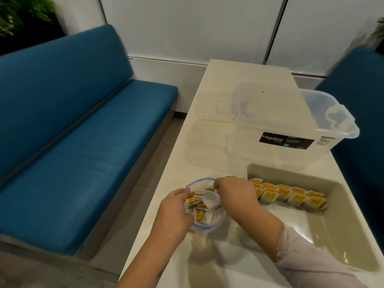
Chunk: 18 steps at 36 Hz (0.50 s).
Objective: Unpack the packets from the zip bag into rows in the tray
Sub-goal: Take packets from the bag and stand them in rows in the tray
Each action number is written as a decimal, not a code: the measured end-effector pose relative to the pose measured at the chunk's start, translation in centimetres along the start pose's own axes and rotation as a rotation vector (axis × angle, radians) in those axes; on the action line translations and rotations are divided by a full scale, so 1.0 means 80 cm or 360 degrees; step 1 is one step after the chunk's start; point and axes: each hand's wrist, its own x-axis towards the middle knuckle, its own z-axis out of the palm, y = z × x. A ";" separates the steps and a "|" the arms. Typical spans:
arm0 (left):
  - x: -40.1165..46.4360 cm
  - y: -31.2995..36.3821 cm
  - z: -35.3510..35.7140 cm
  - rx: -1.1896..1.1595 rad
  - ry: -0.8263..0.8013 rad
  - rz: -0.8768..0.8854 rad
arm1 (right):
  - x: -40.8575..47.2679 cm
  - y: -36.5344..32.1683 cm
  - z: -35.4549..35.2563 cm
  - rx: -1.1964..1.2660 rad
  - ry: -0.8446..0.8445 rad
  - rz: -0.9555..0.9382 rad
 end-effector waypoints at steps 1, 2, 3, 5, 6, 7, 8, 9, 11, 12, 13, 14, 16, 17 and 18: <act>0.000 0.001 0.000 0.0004 0.0000 0.0001 | 0.001 -0.004 0.001 -0.0063 -0.0022 -0.0021; -0.001 0.001 0.000 0.0007 0.0004 0.0006 | 0.002 -0.009 0.002 -0.0108 -0.0051 -0.0042; -0.001 0.001 0.001 0.0011 0.0006 0.0007 | 0.003 -0.014 0.004 -0.0136 -0.0087 -0.0051; -0.001 0.003 0.000 0.0021 0.0006 0.0001 | 0.004 -0.023 0.011 -0.0168 -0.0145 -0.0033; -0.001 0.004 -0.001 0.0023 0.0007 -0.0001 | 0.004 -0.025 0.014 -0.0181 -0.0155 -0.0020; -0.001 0.004 -0.001 0.0020 0.0010 0.0001 | 0.005 -0.027 0.016 -0.0186 -0.0170 -0.0007; -0.001 0.004 -0.001 0.0019 0.0011 0.0004 | 0.005 -0.028 0.017 -0.0185 -0.0186 0.0000; -0.002 0.005 -0.001 0.0024 0.0011 0.0009 | 0.004 -0.028 0.020 -0.0179 -0.0205 0.0002; -0.004 0.004 0.000 0.0038 0.0013 0.0021 | 0.004 -0.027 0.023 -0.0166 -0.0232 -0.0002; -0.004 0.004 0.000 0.0038 0.0012 0.0026 | 0.004 -0.027 0.023 -0.0159 -0.0243 -0.0003; -0.005 0.004 0.001 0.0033 0.0012 0.0029 | 0.003 -0.027 0.022 -0.0152 -0.0249 -0.0004; -0.005 0.004 0.001 0.0030 0.0011 0.0031 | 0.003 -0.026 0.020 -0.0138 -0.0251 -0.0007; -0.005 0.004 0.000 0.0033 0.0005 0.0030 | 0.002 -0.025 0.014 -0.0069 -0.0256 -0.0008; -0.005 0.004 0.000 0.0037 0.0002 0.0030 | 0.001 -0.024 0.012 -0.0026 -0.0253 -0.0007; -0.005 0.004 0.000 0.0039 -0.0002 0.0028 | 0.000 -0.022 0.010 0.0008 -0.0228 -0.0013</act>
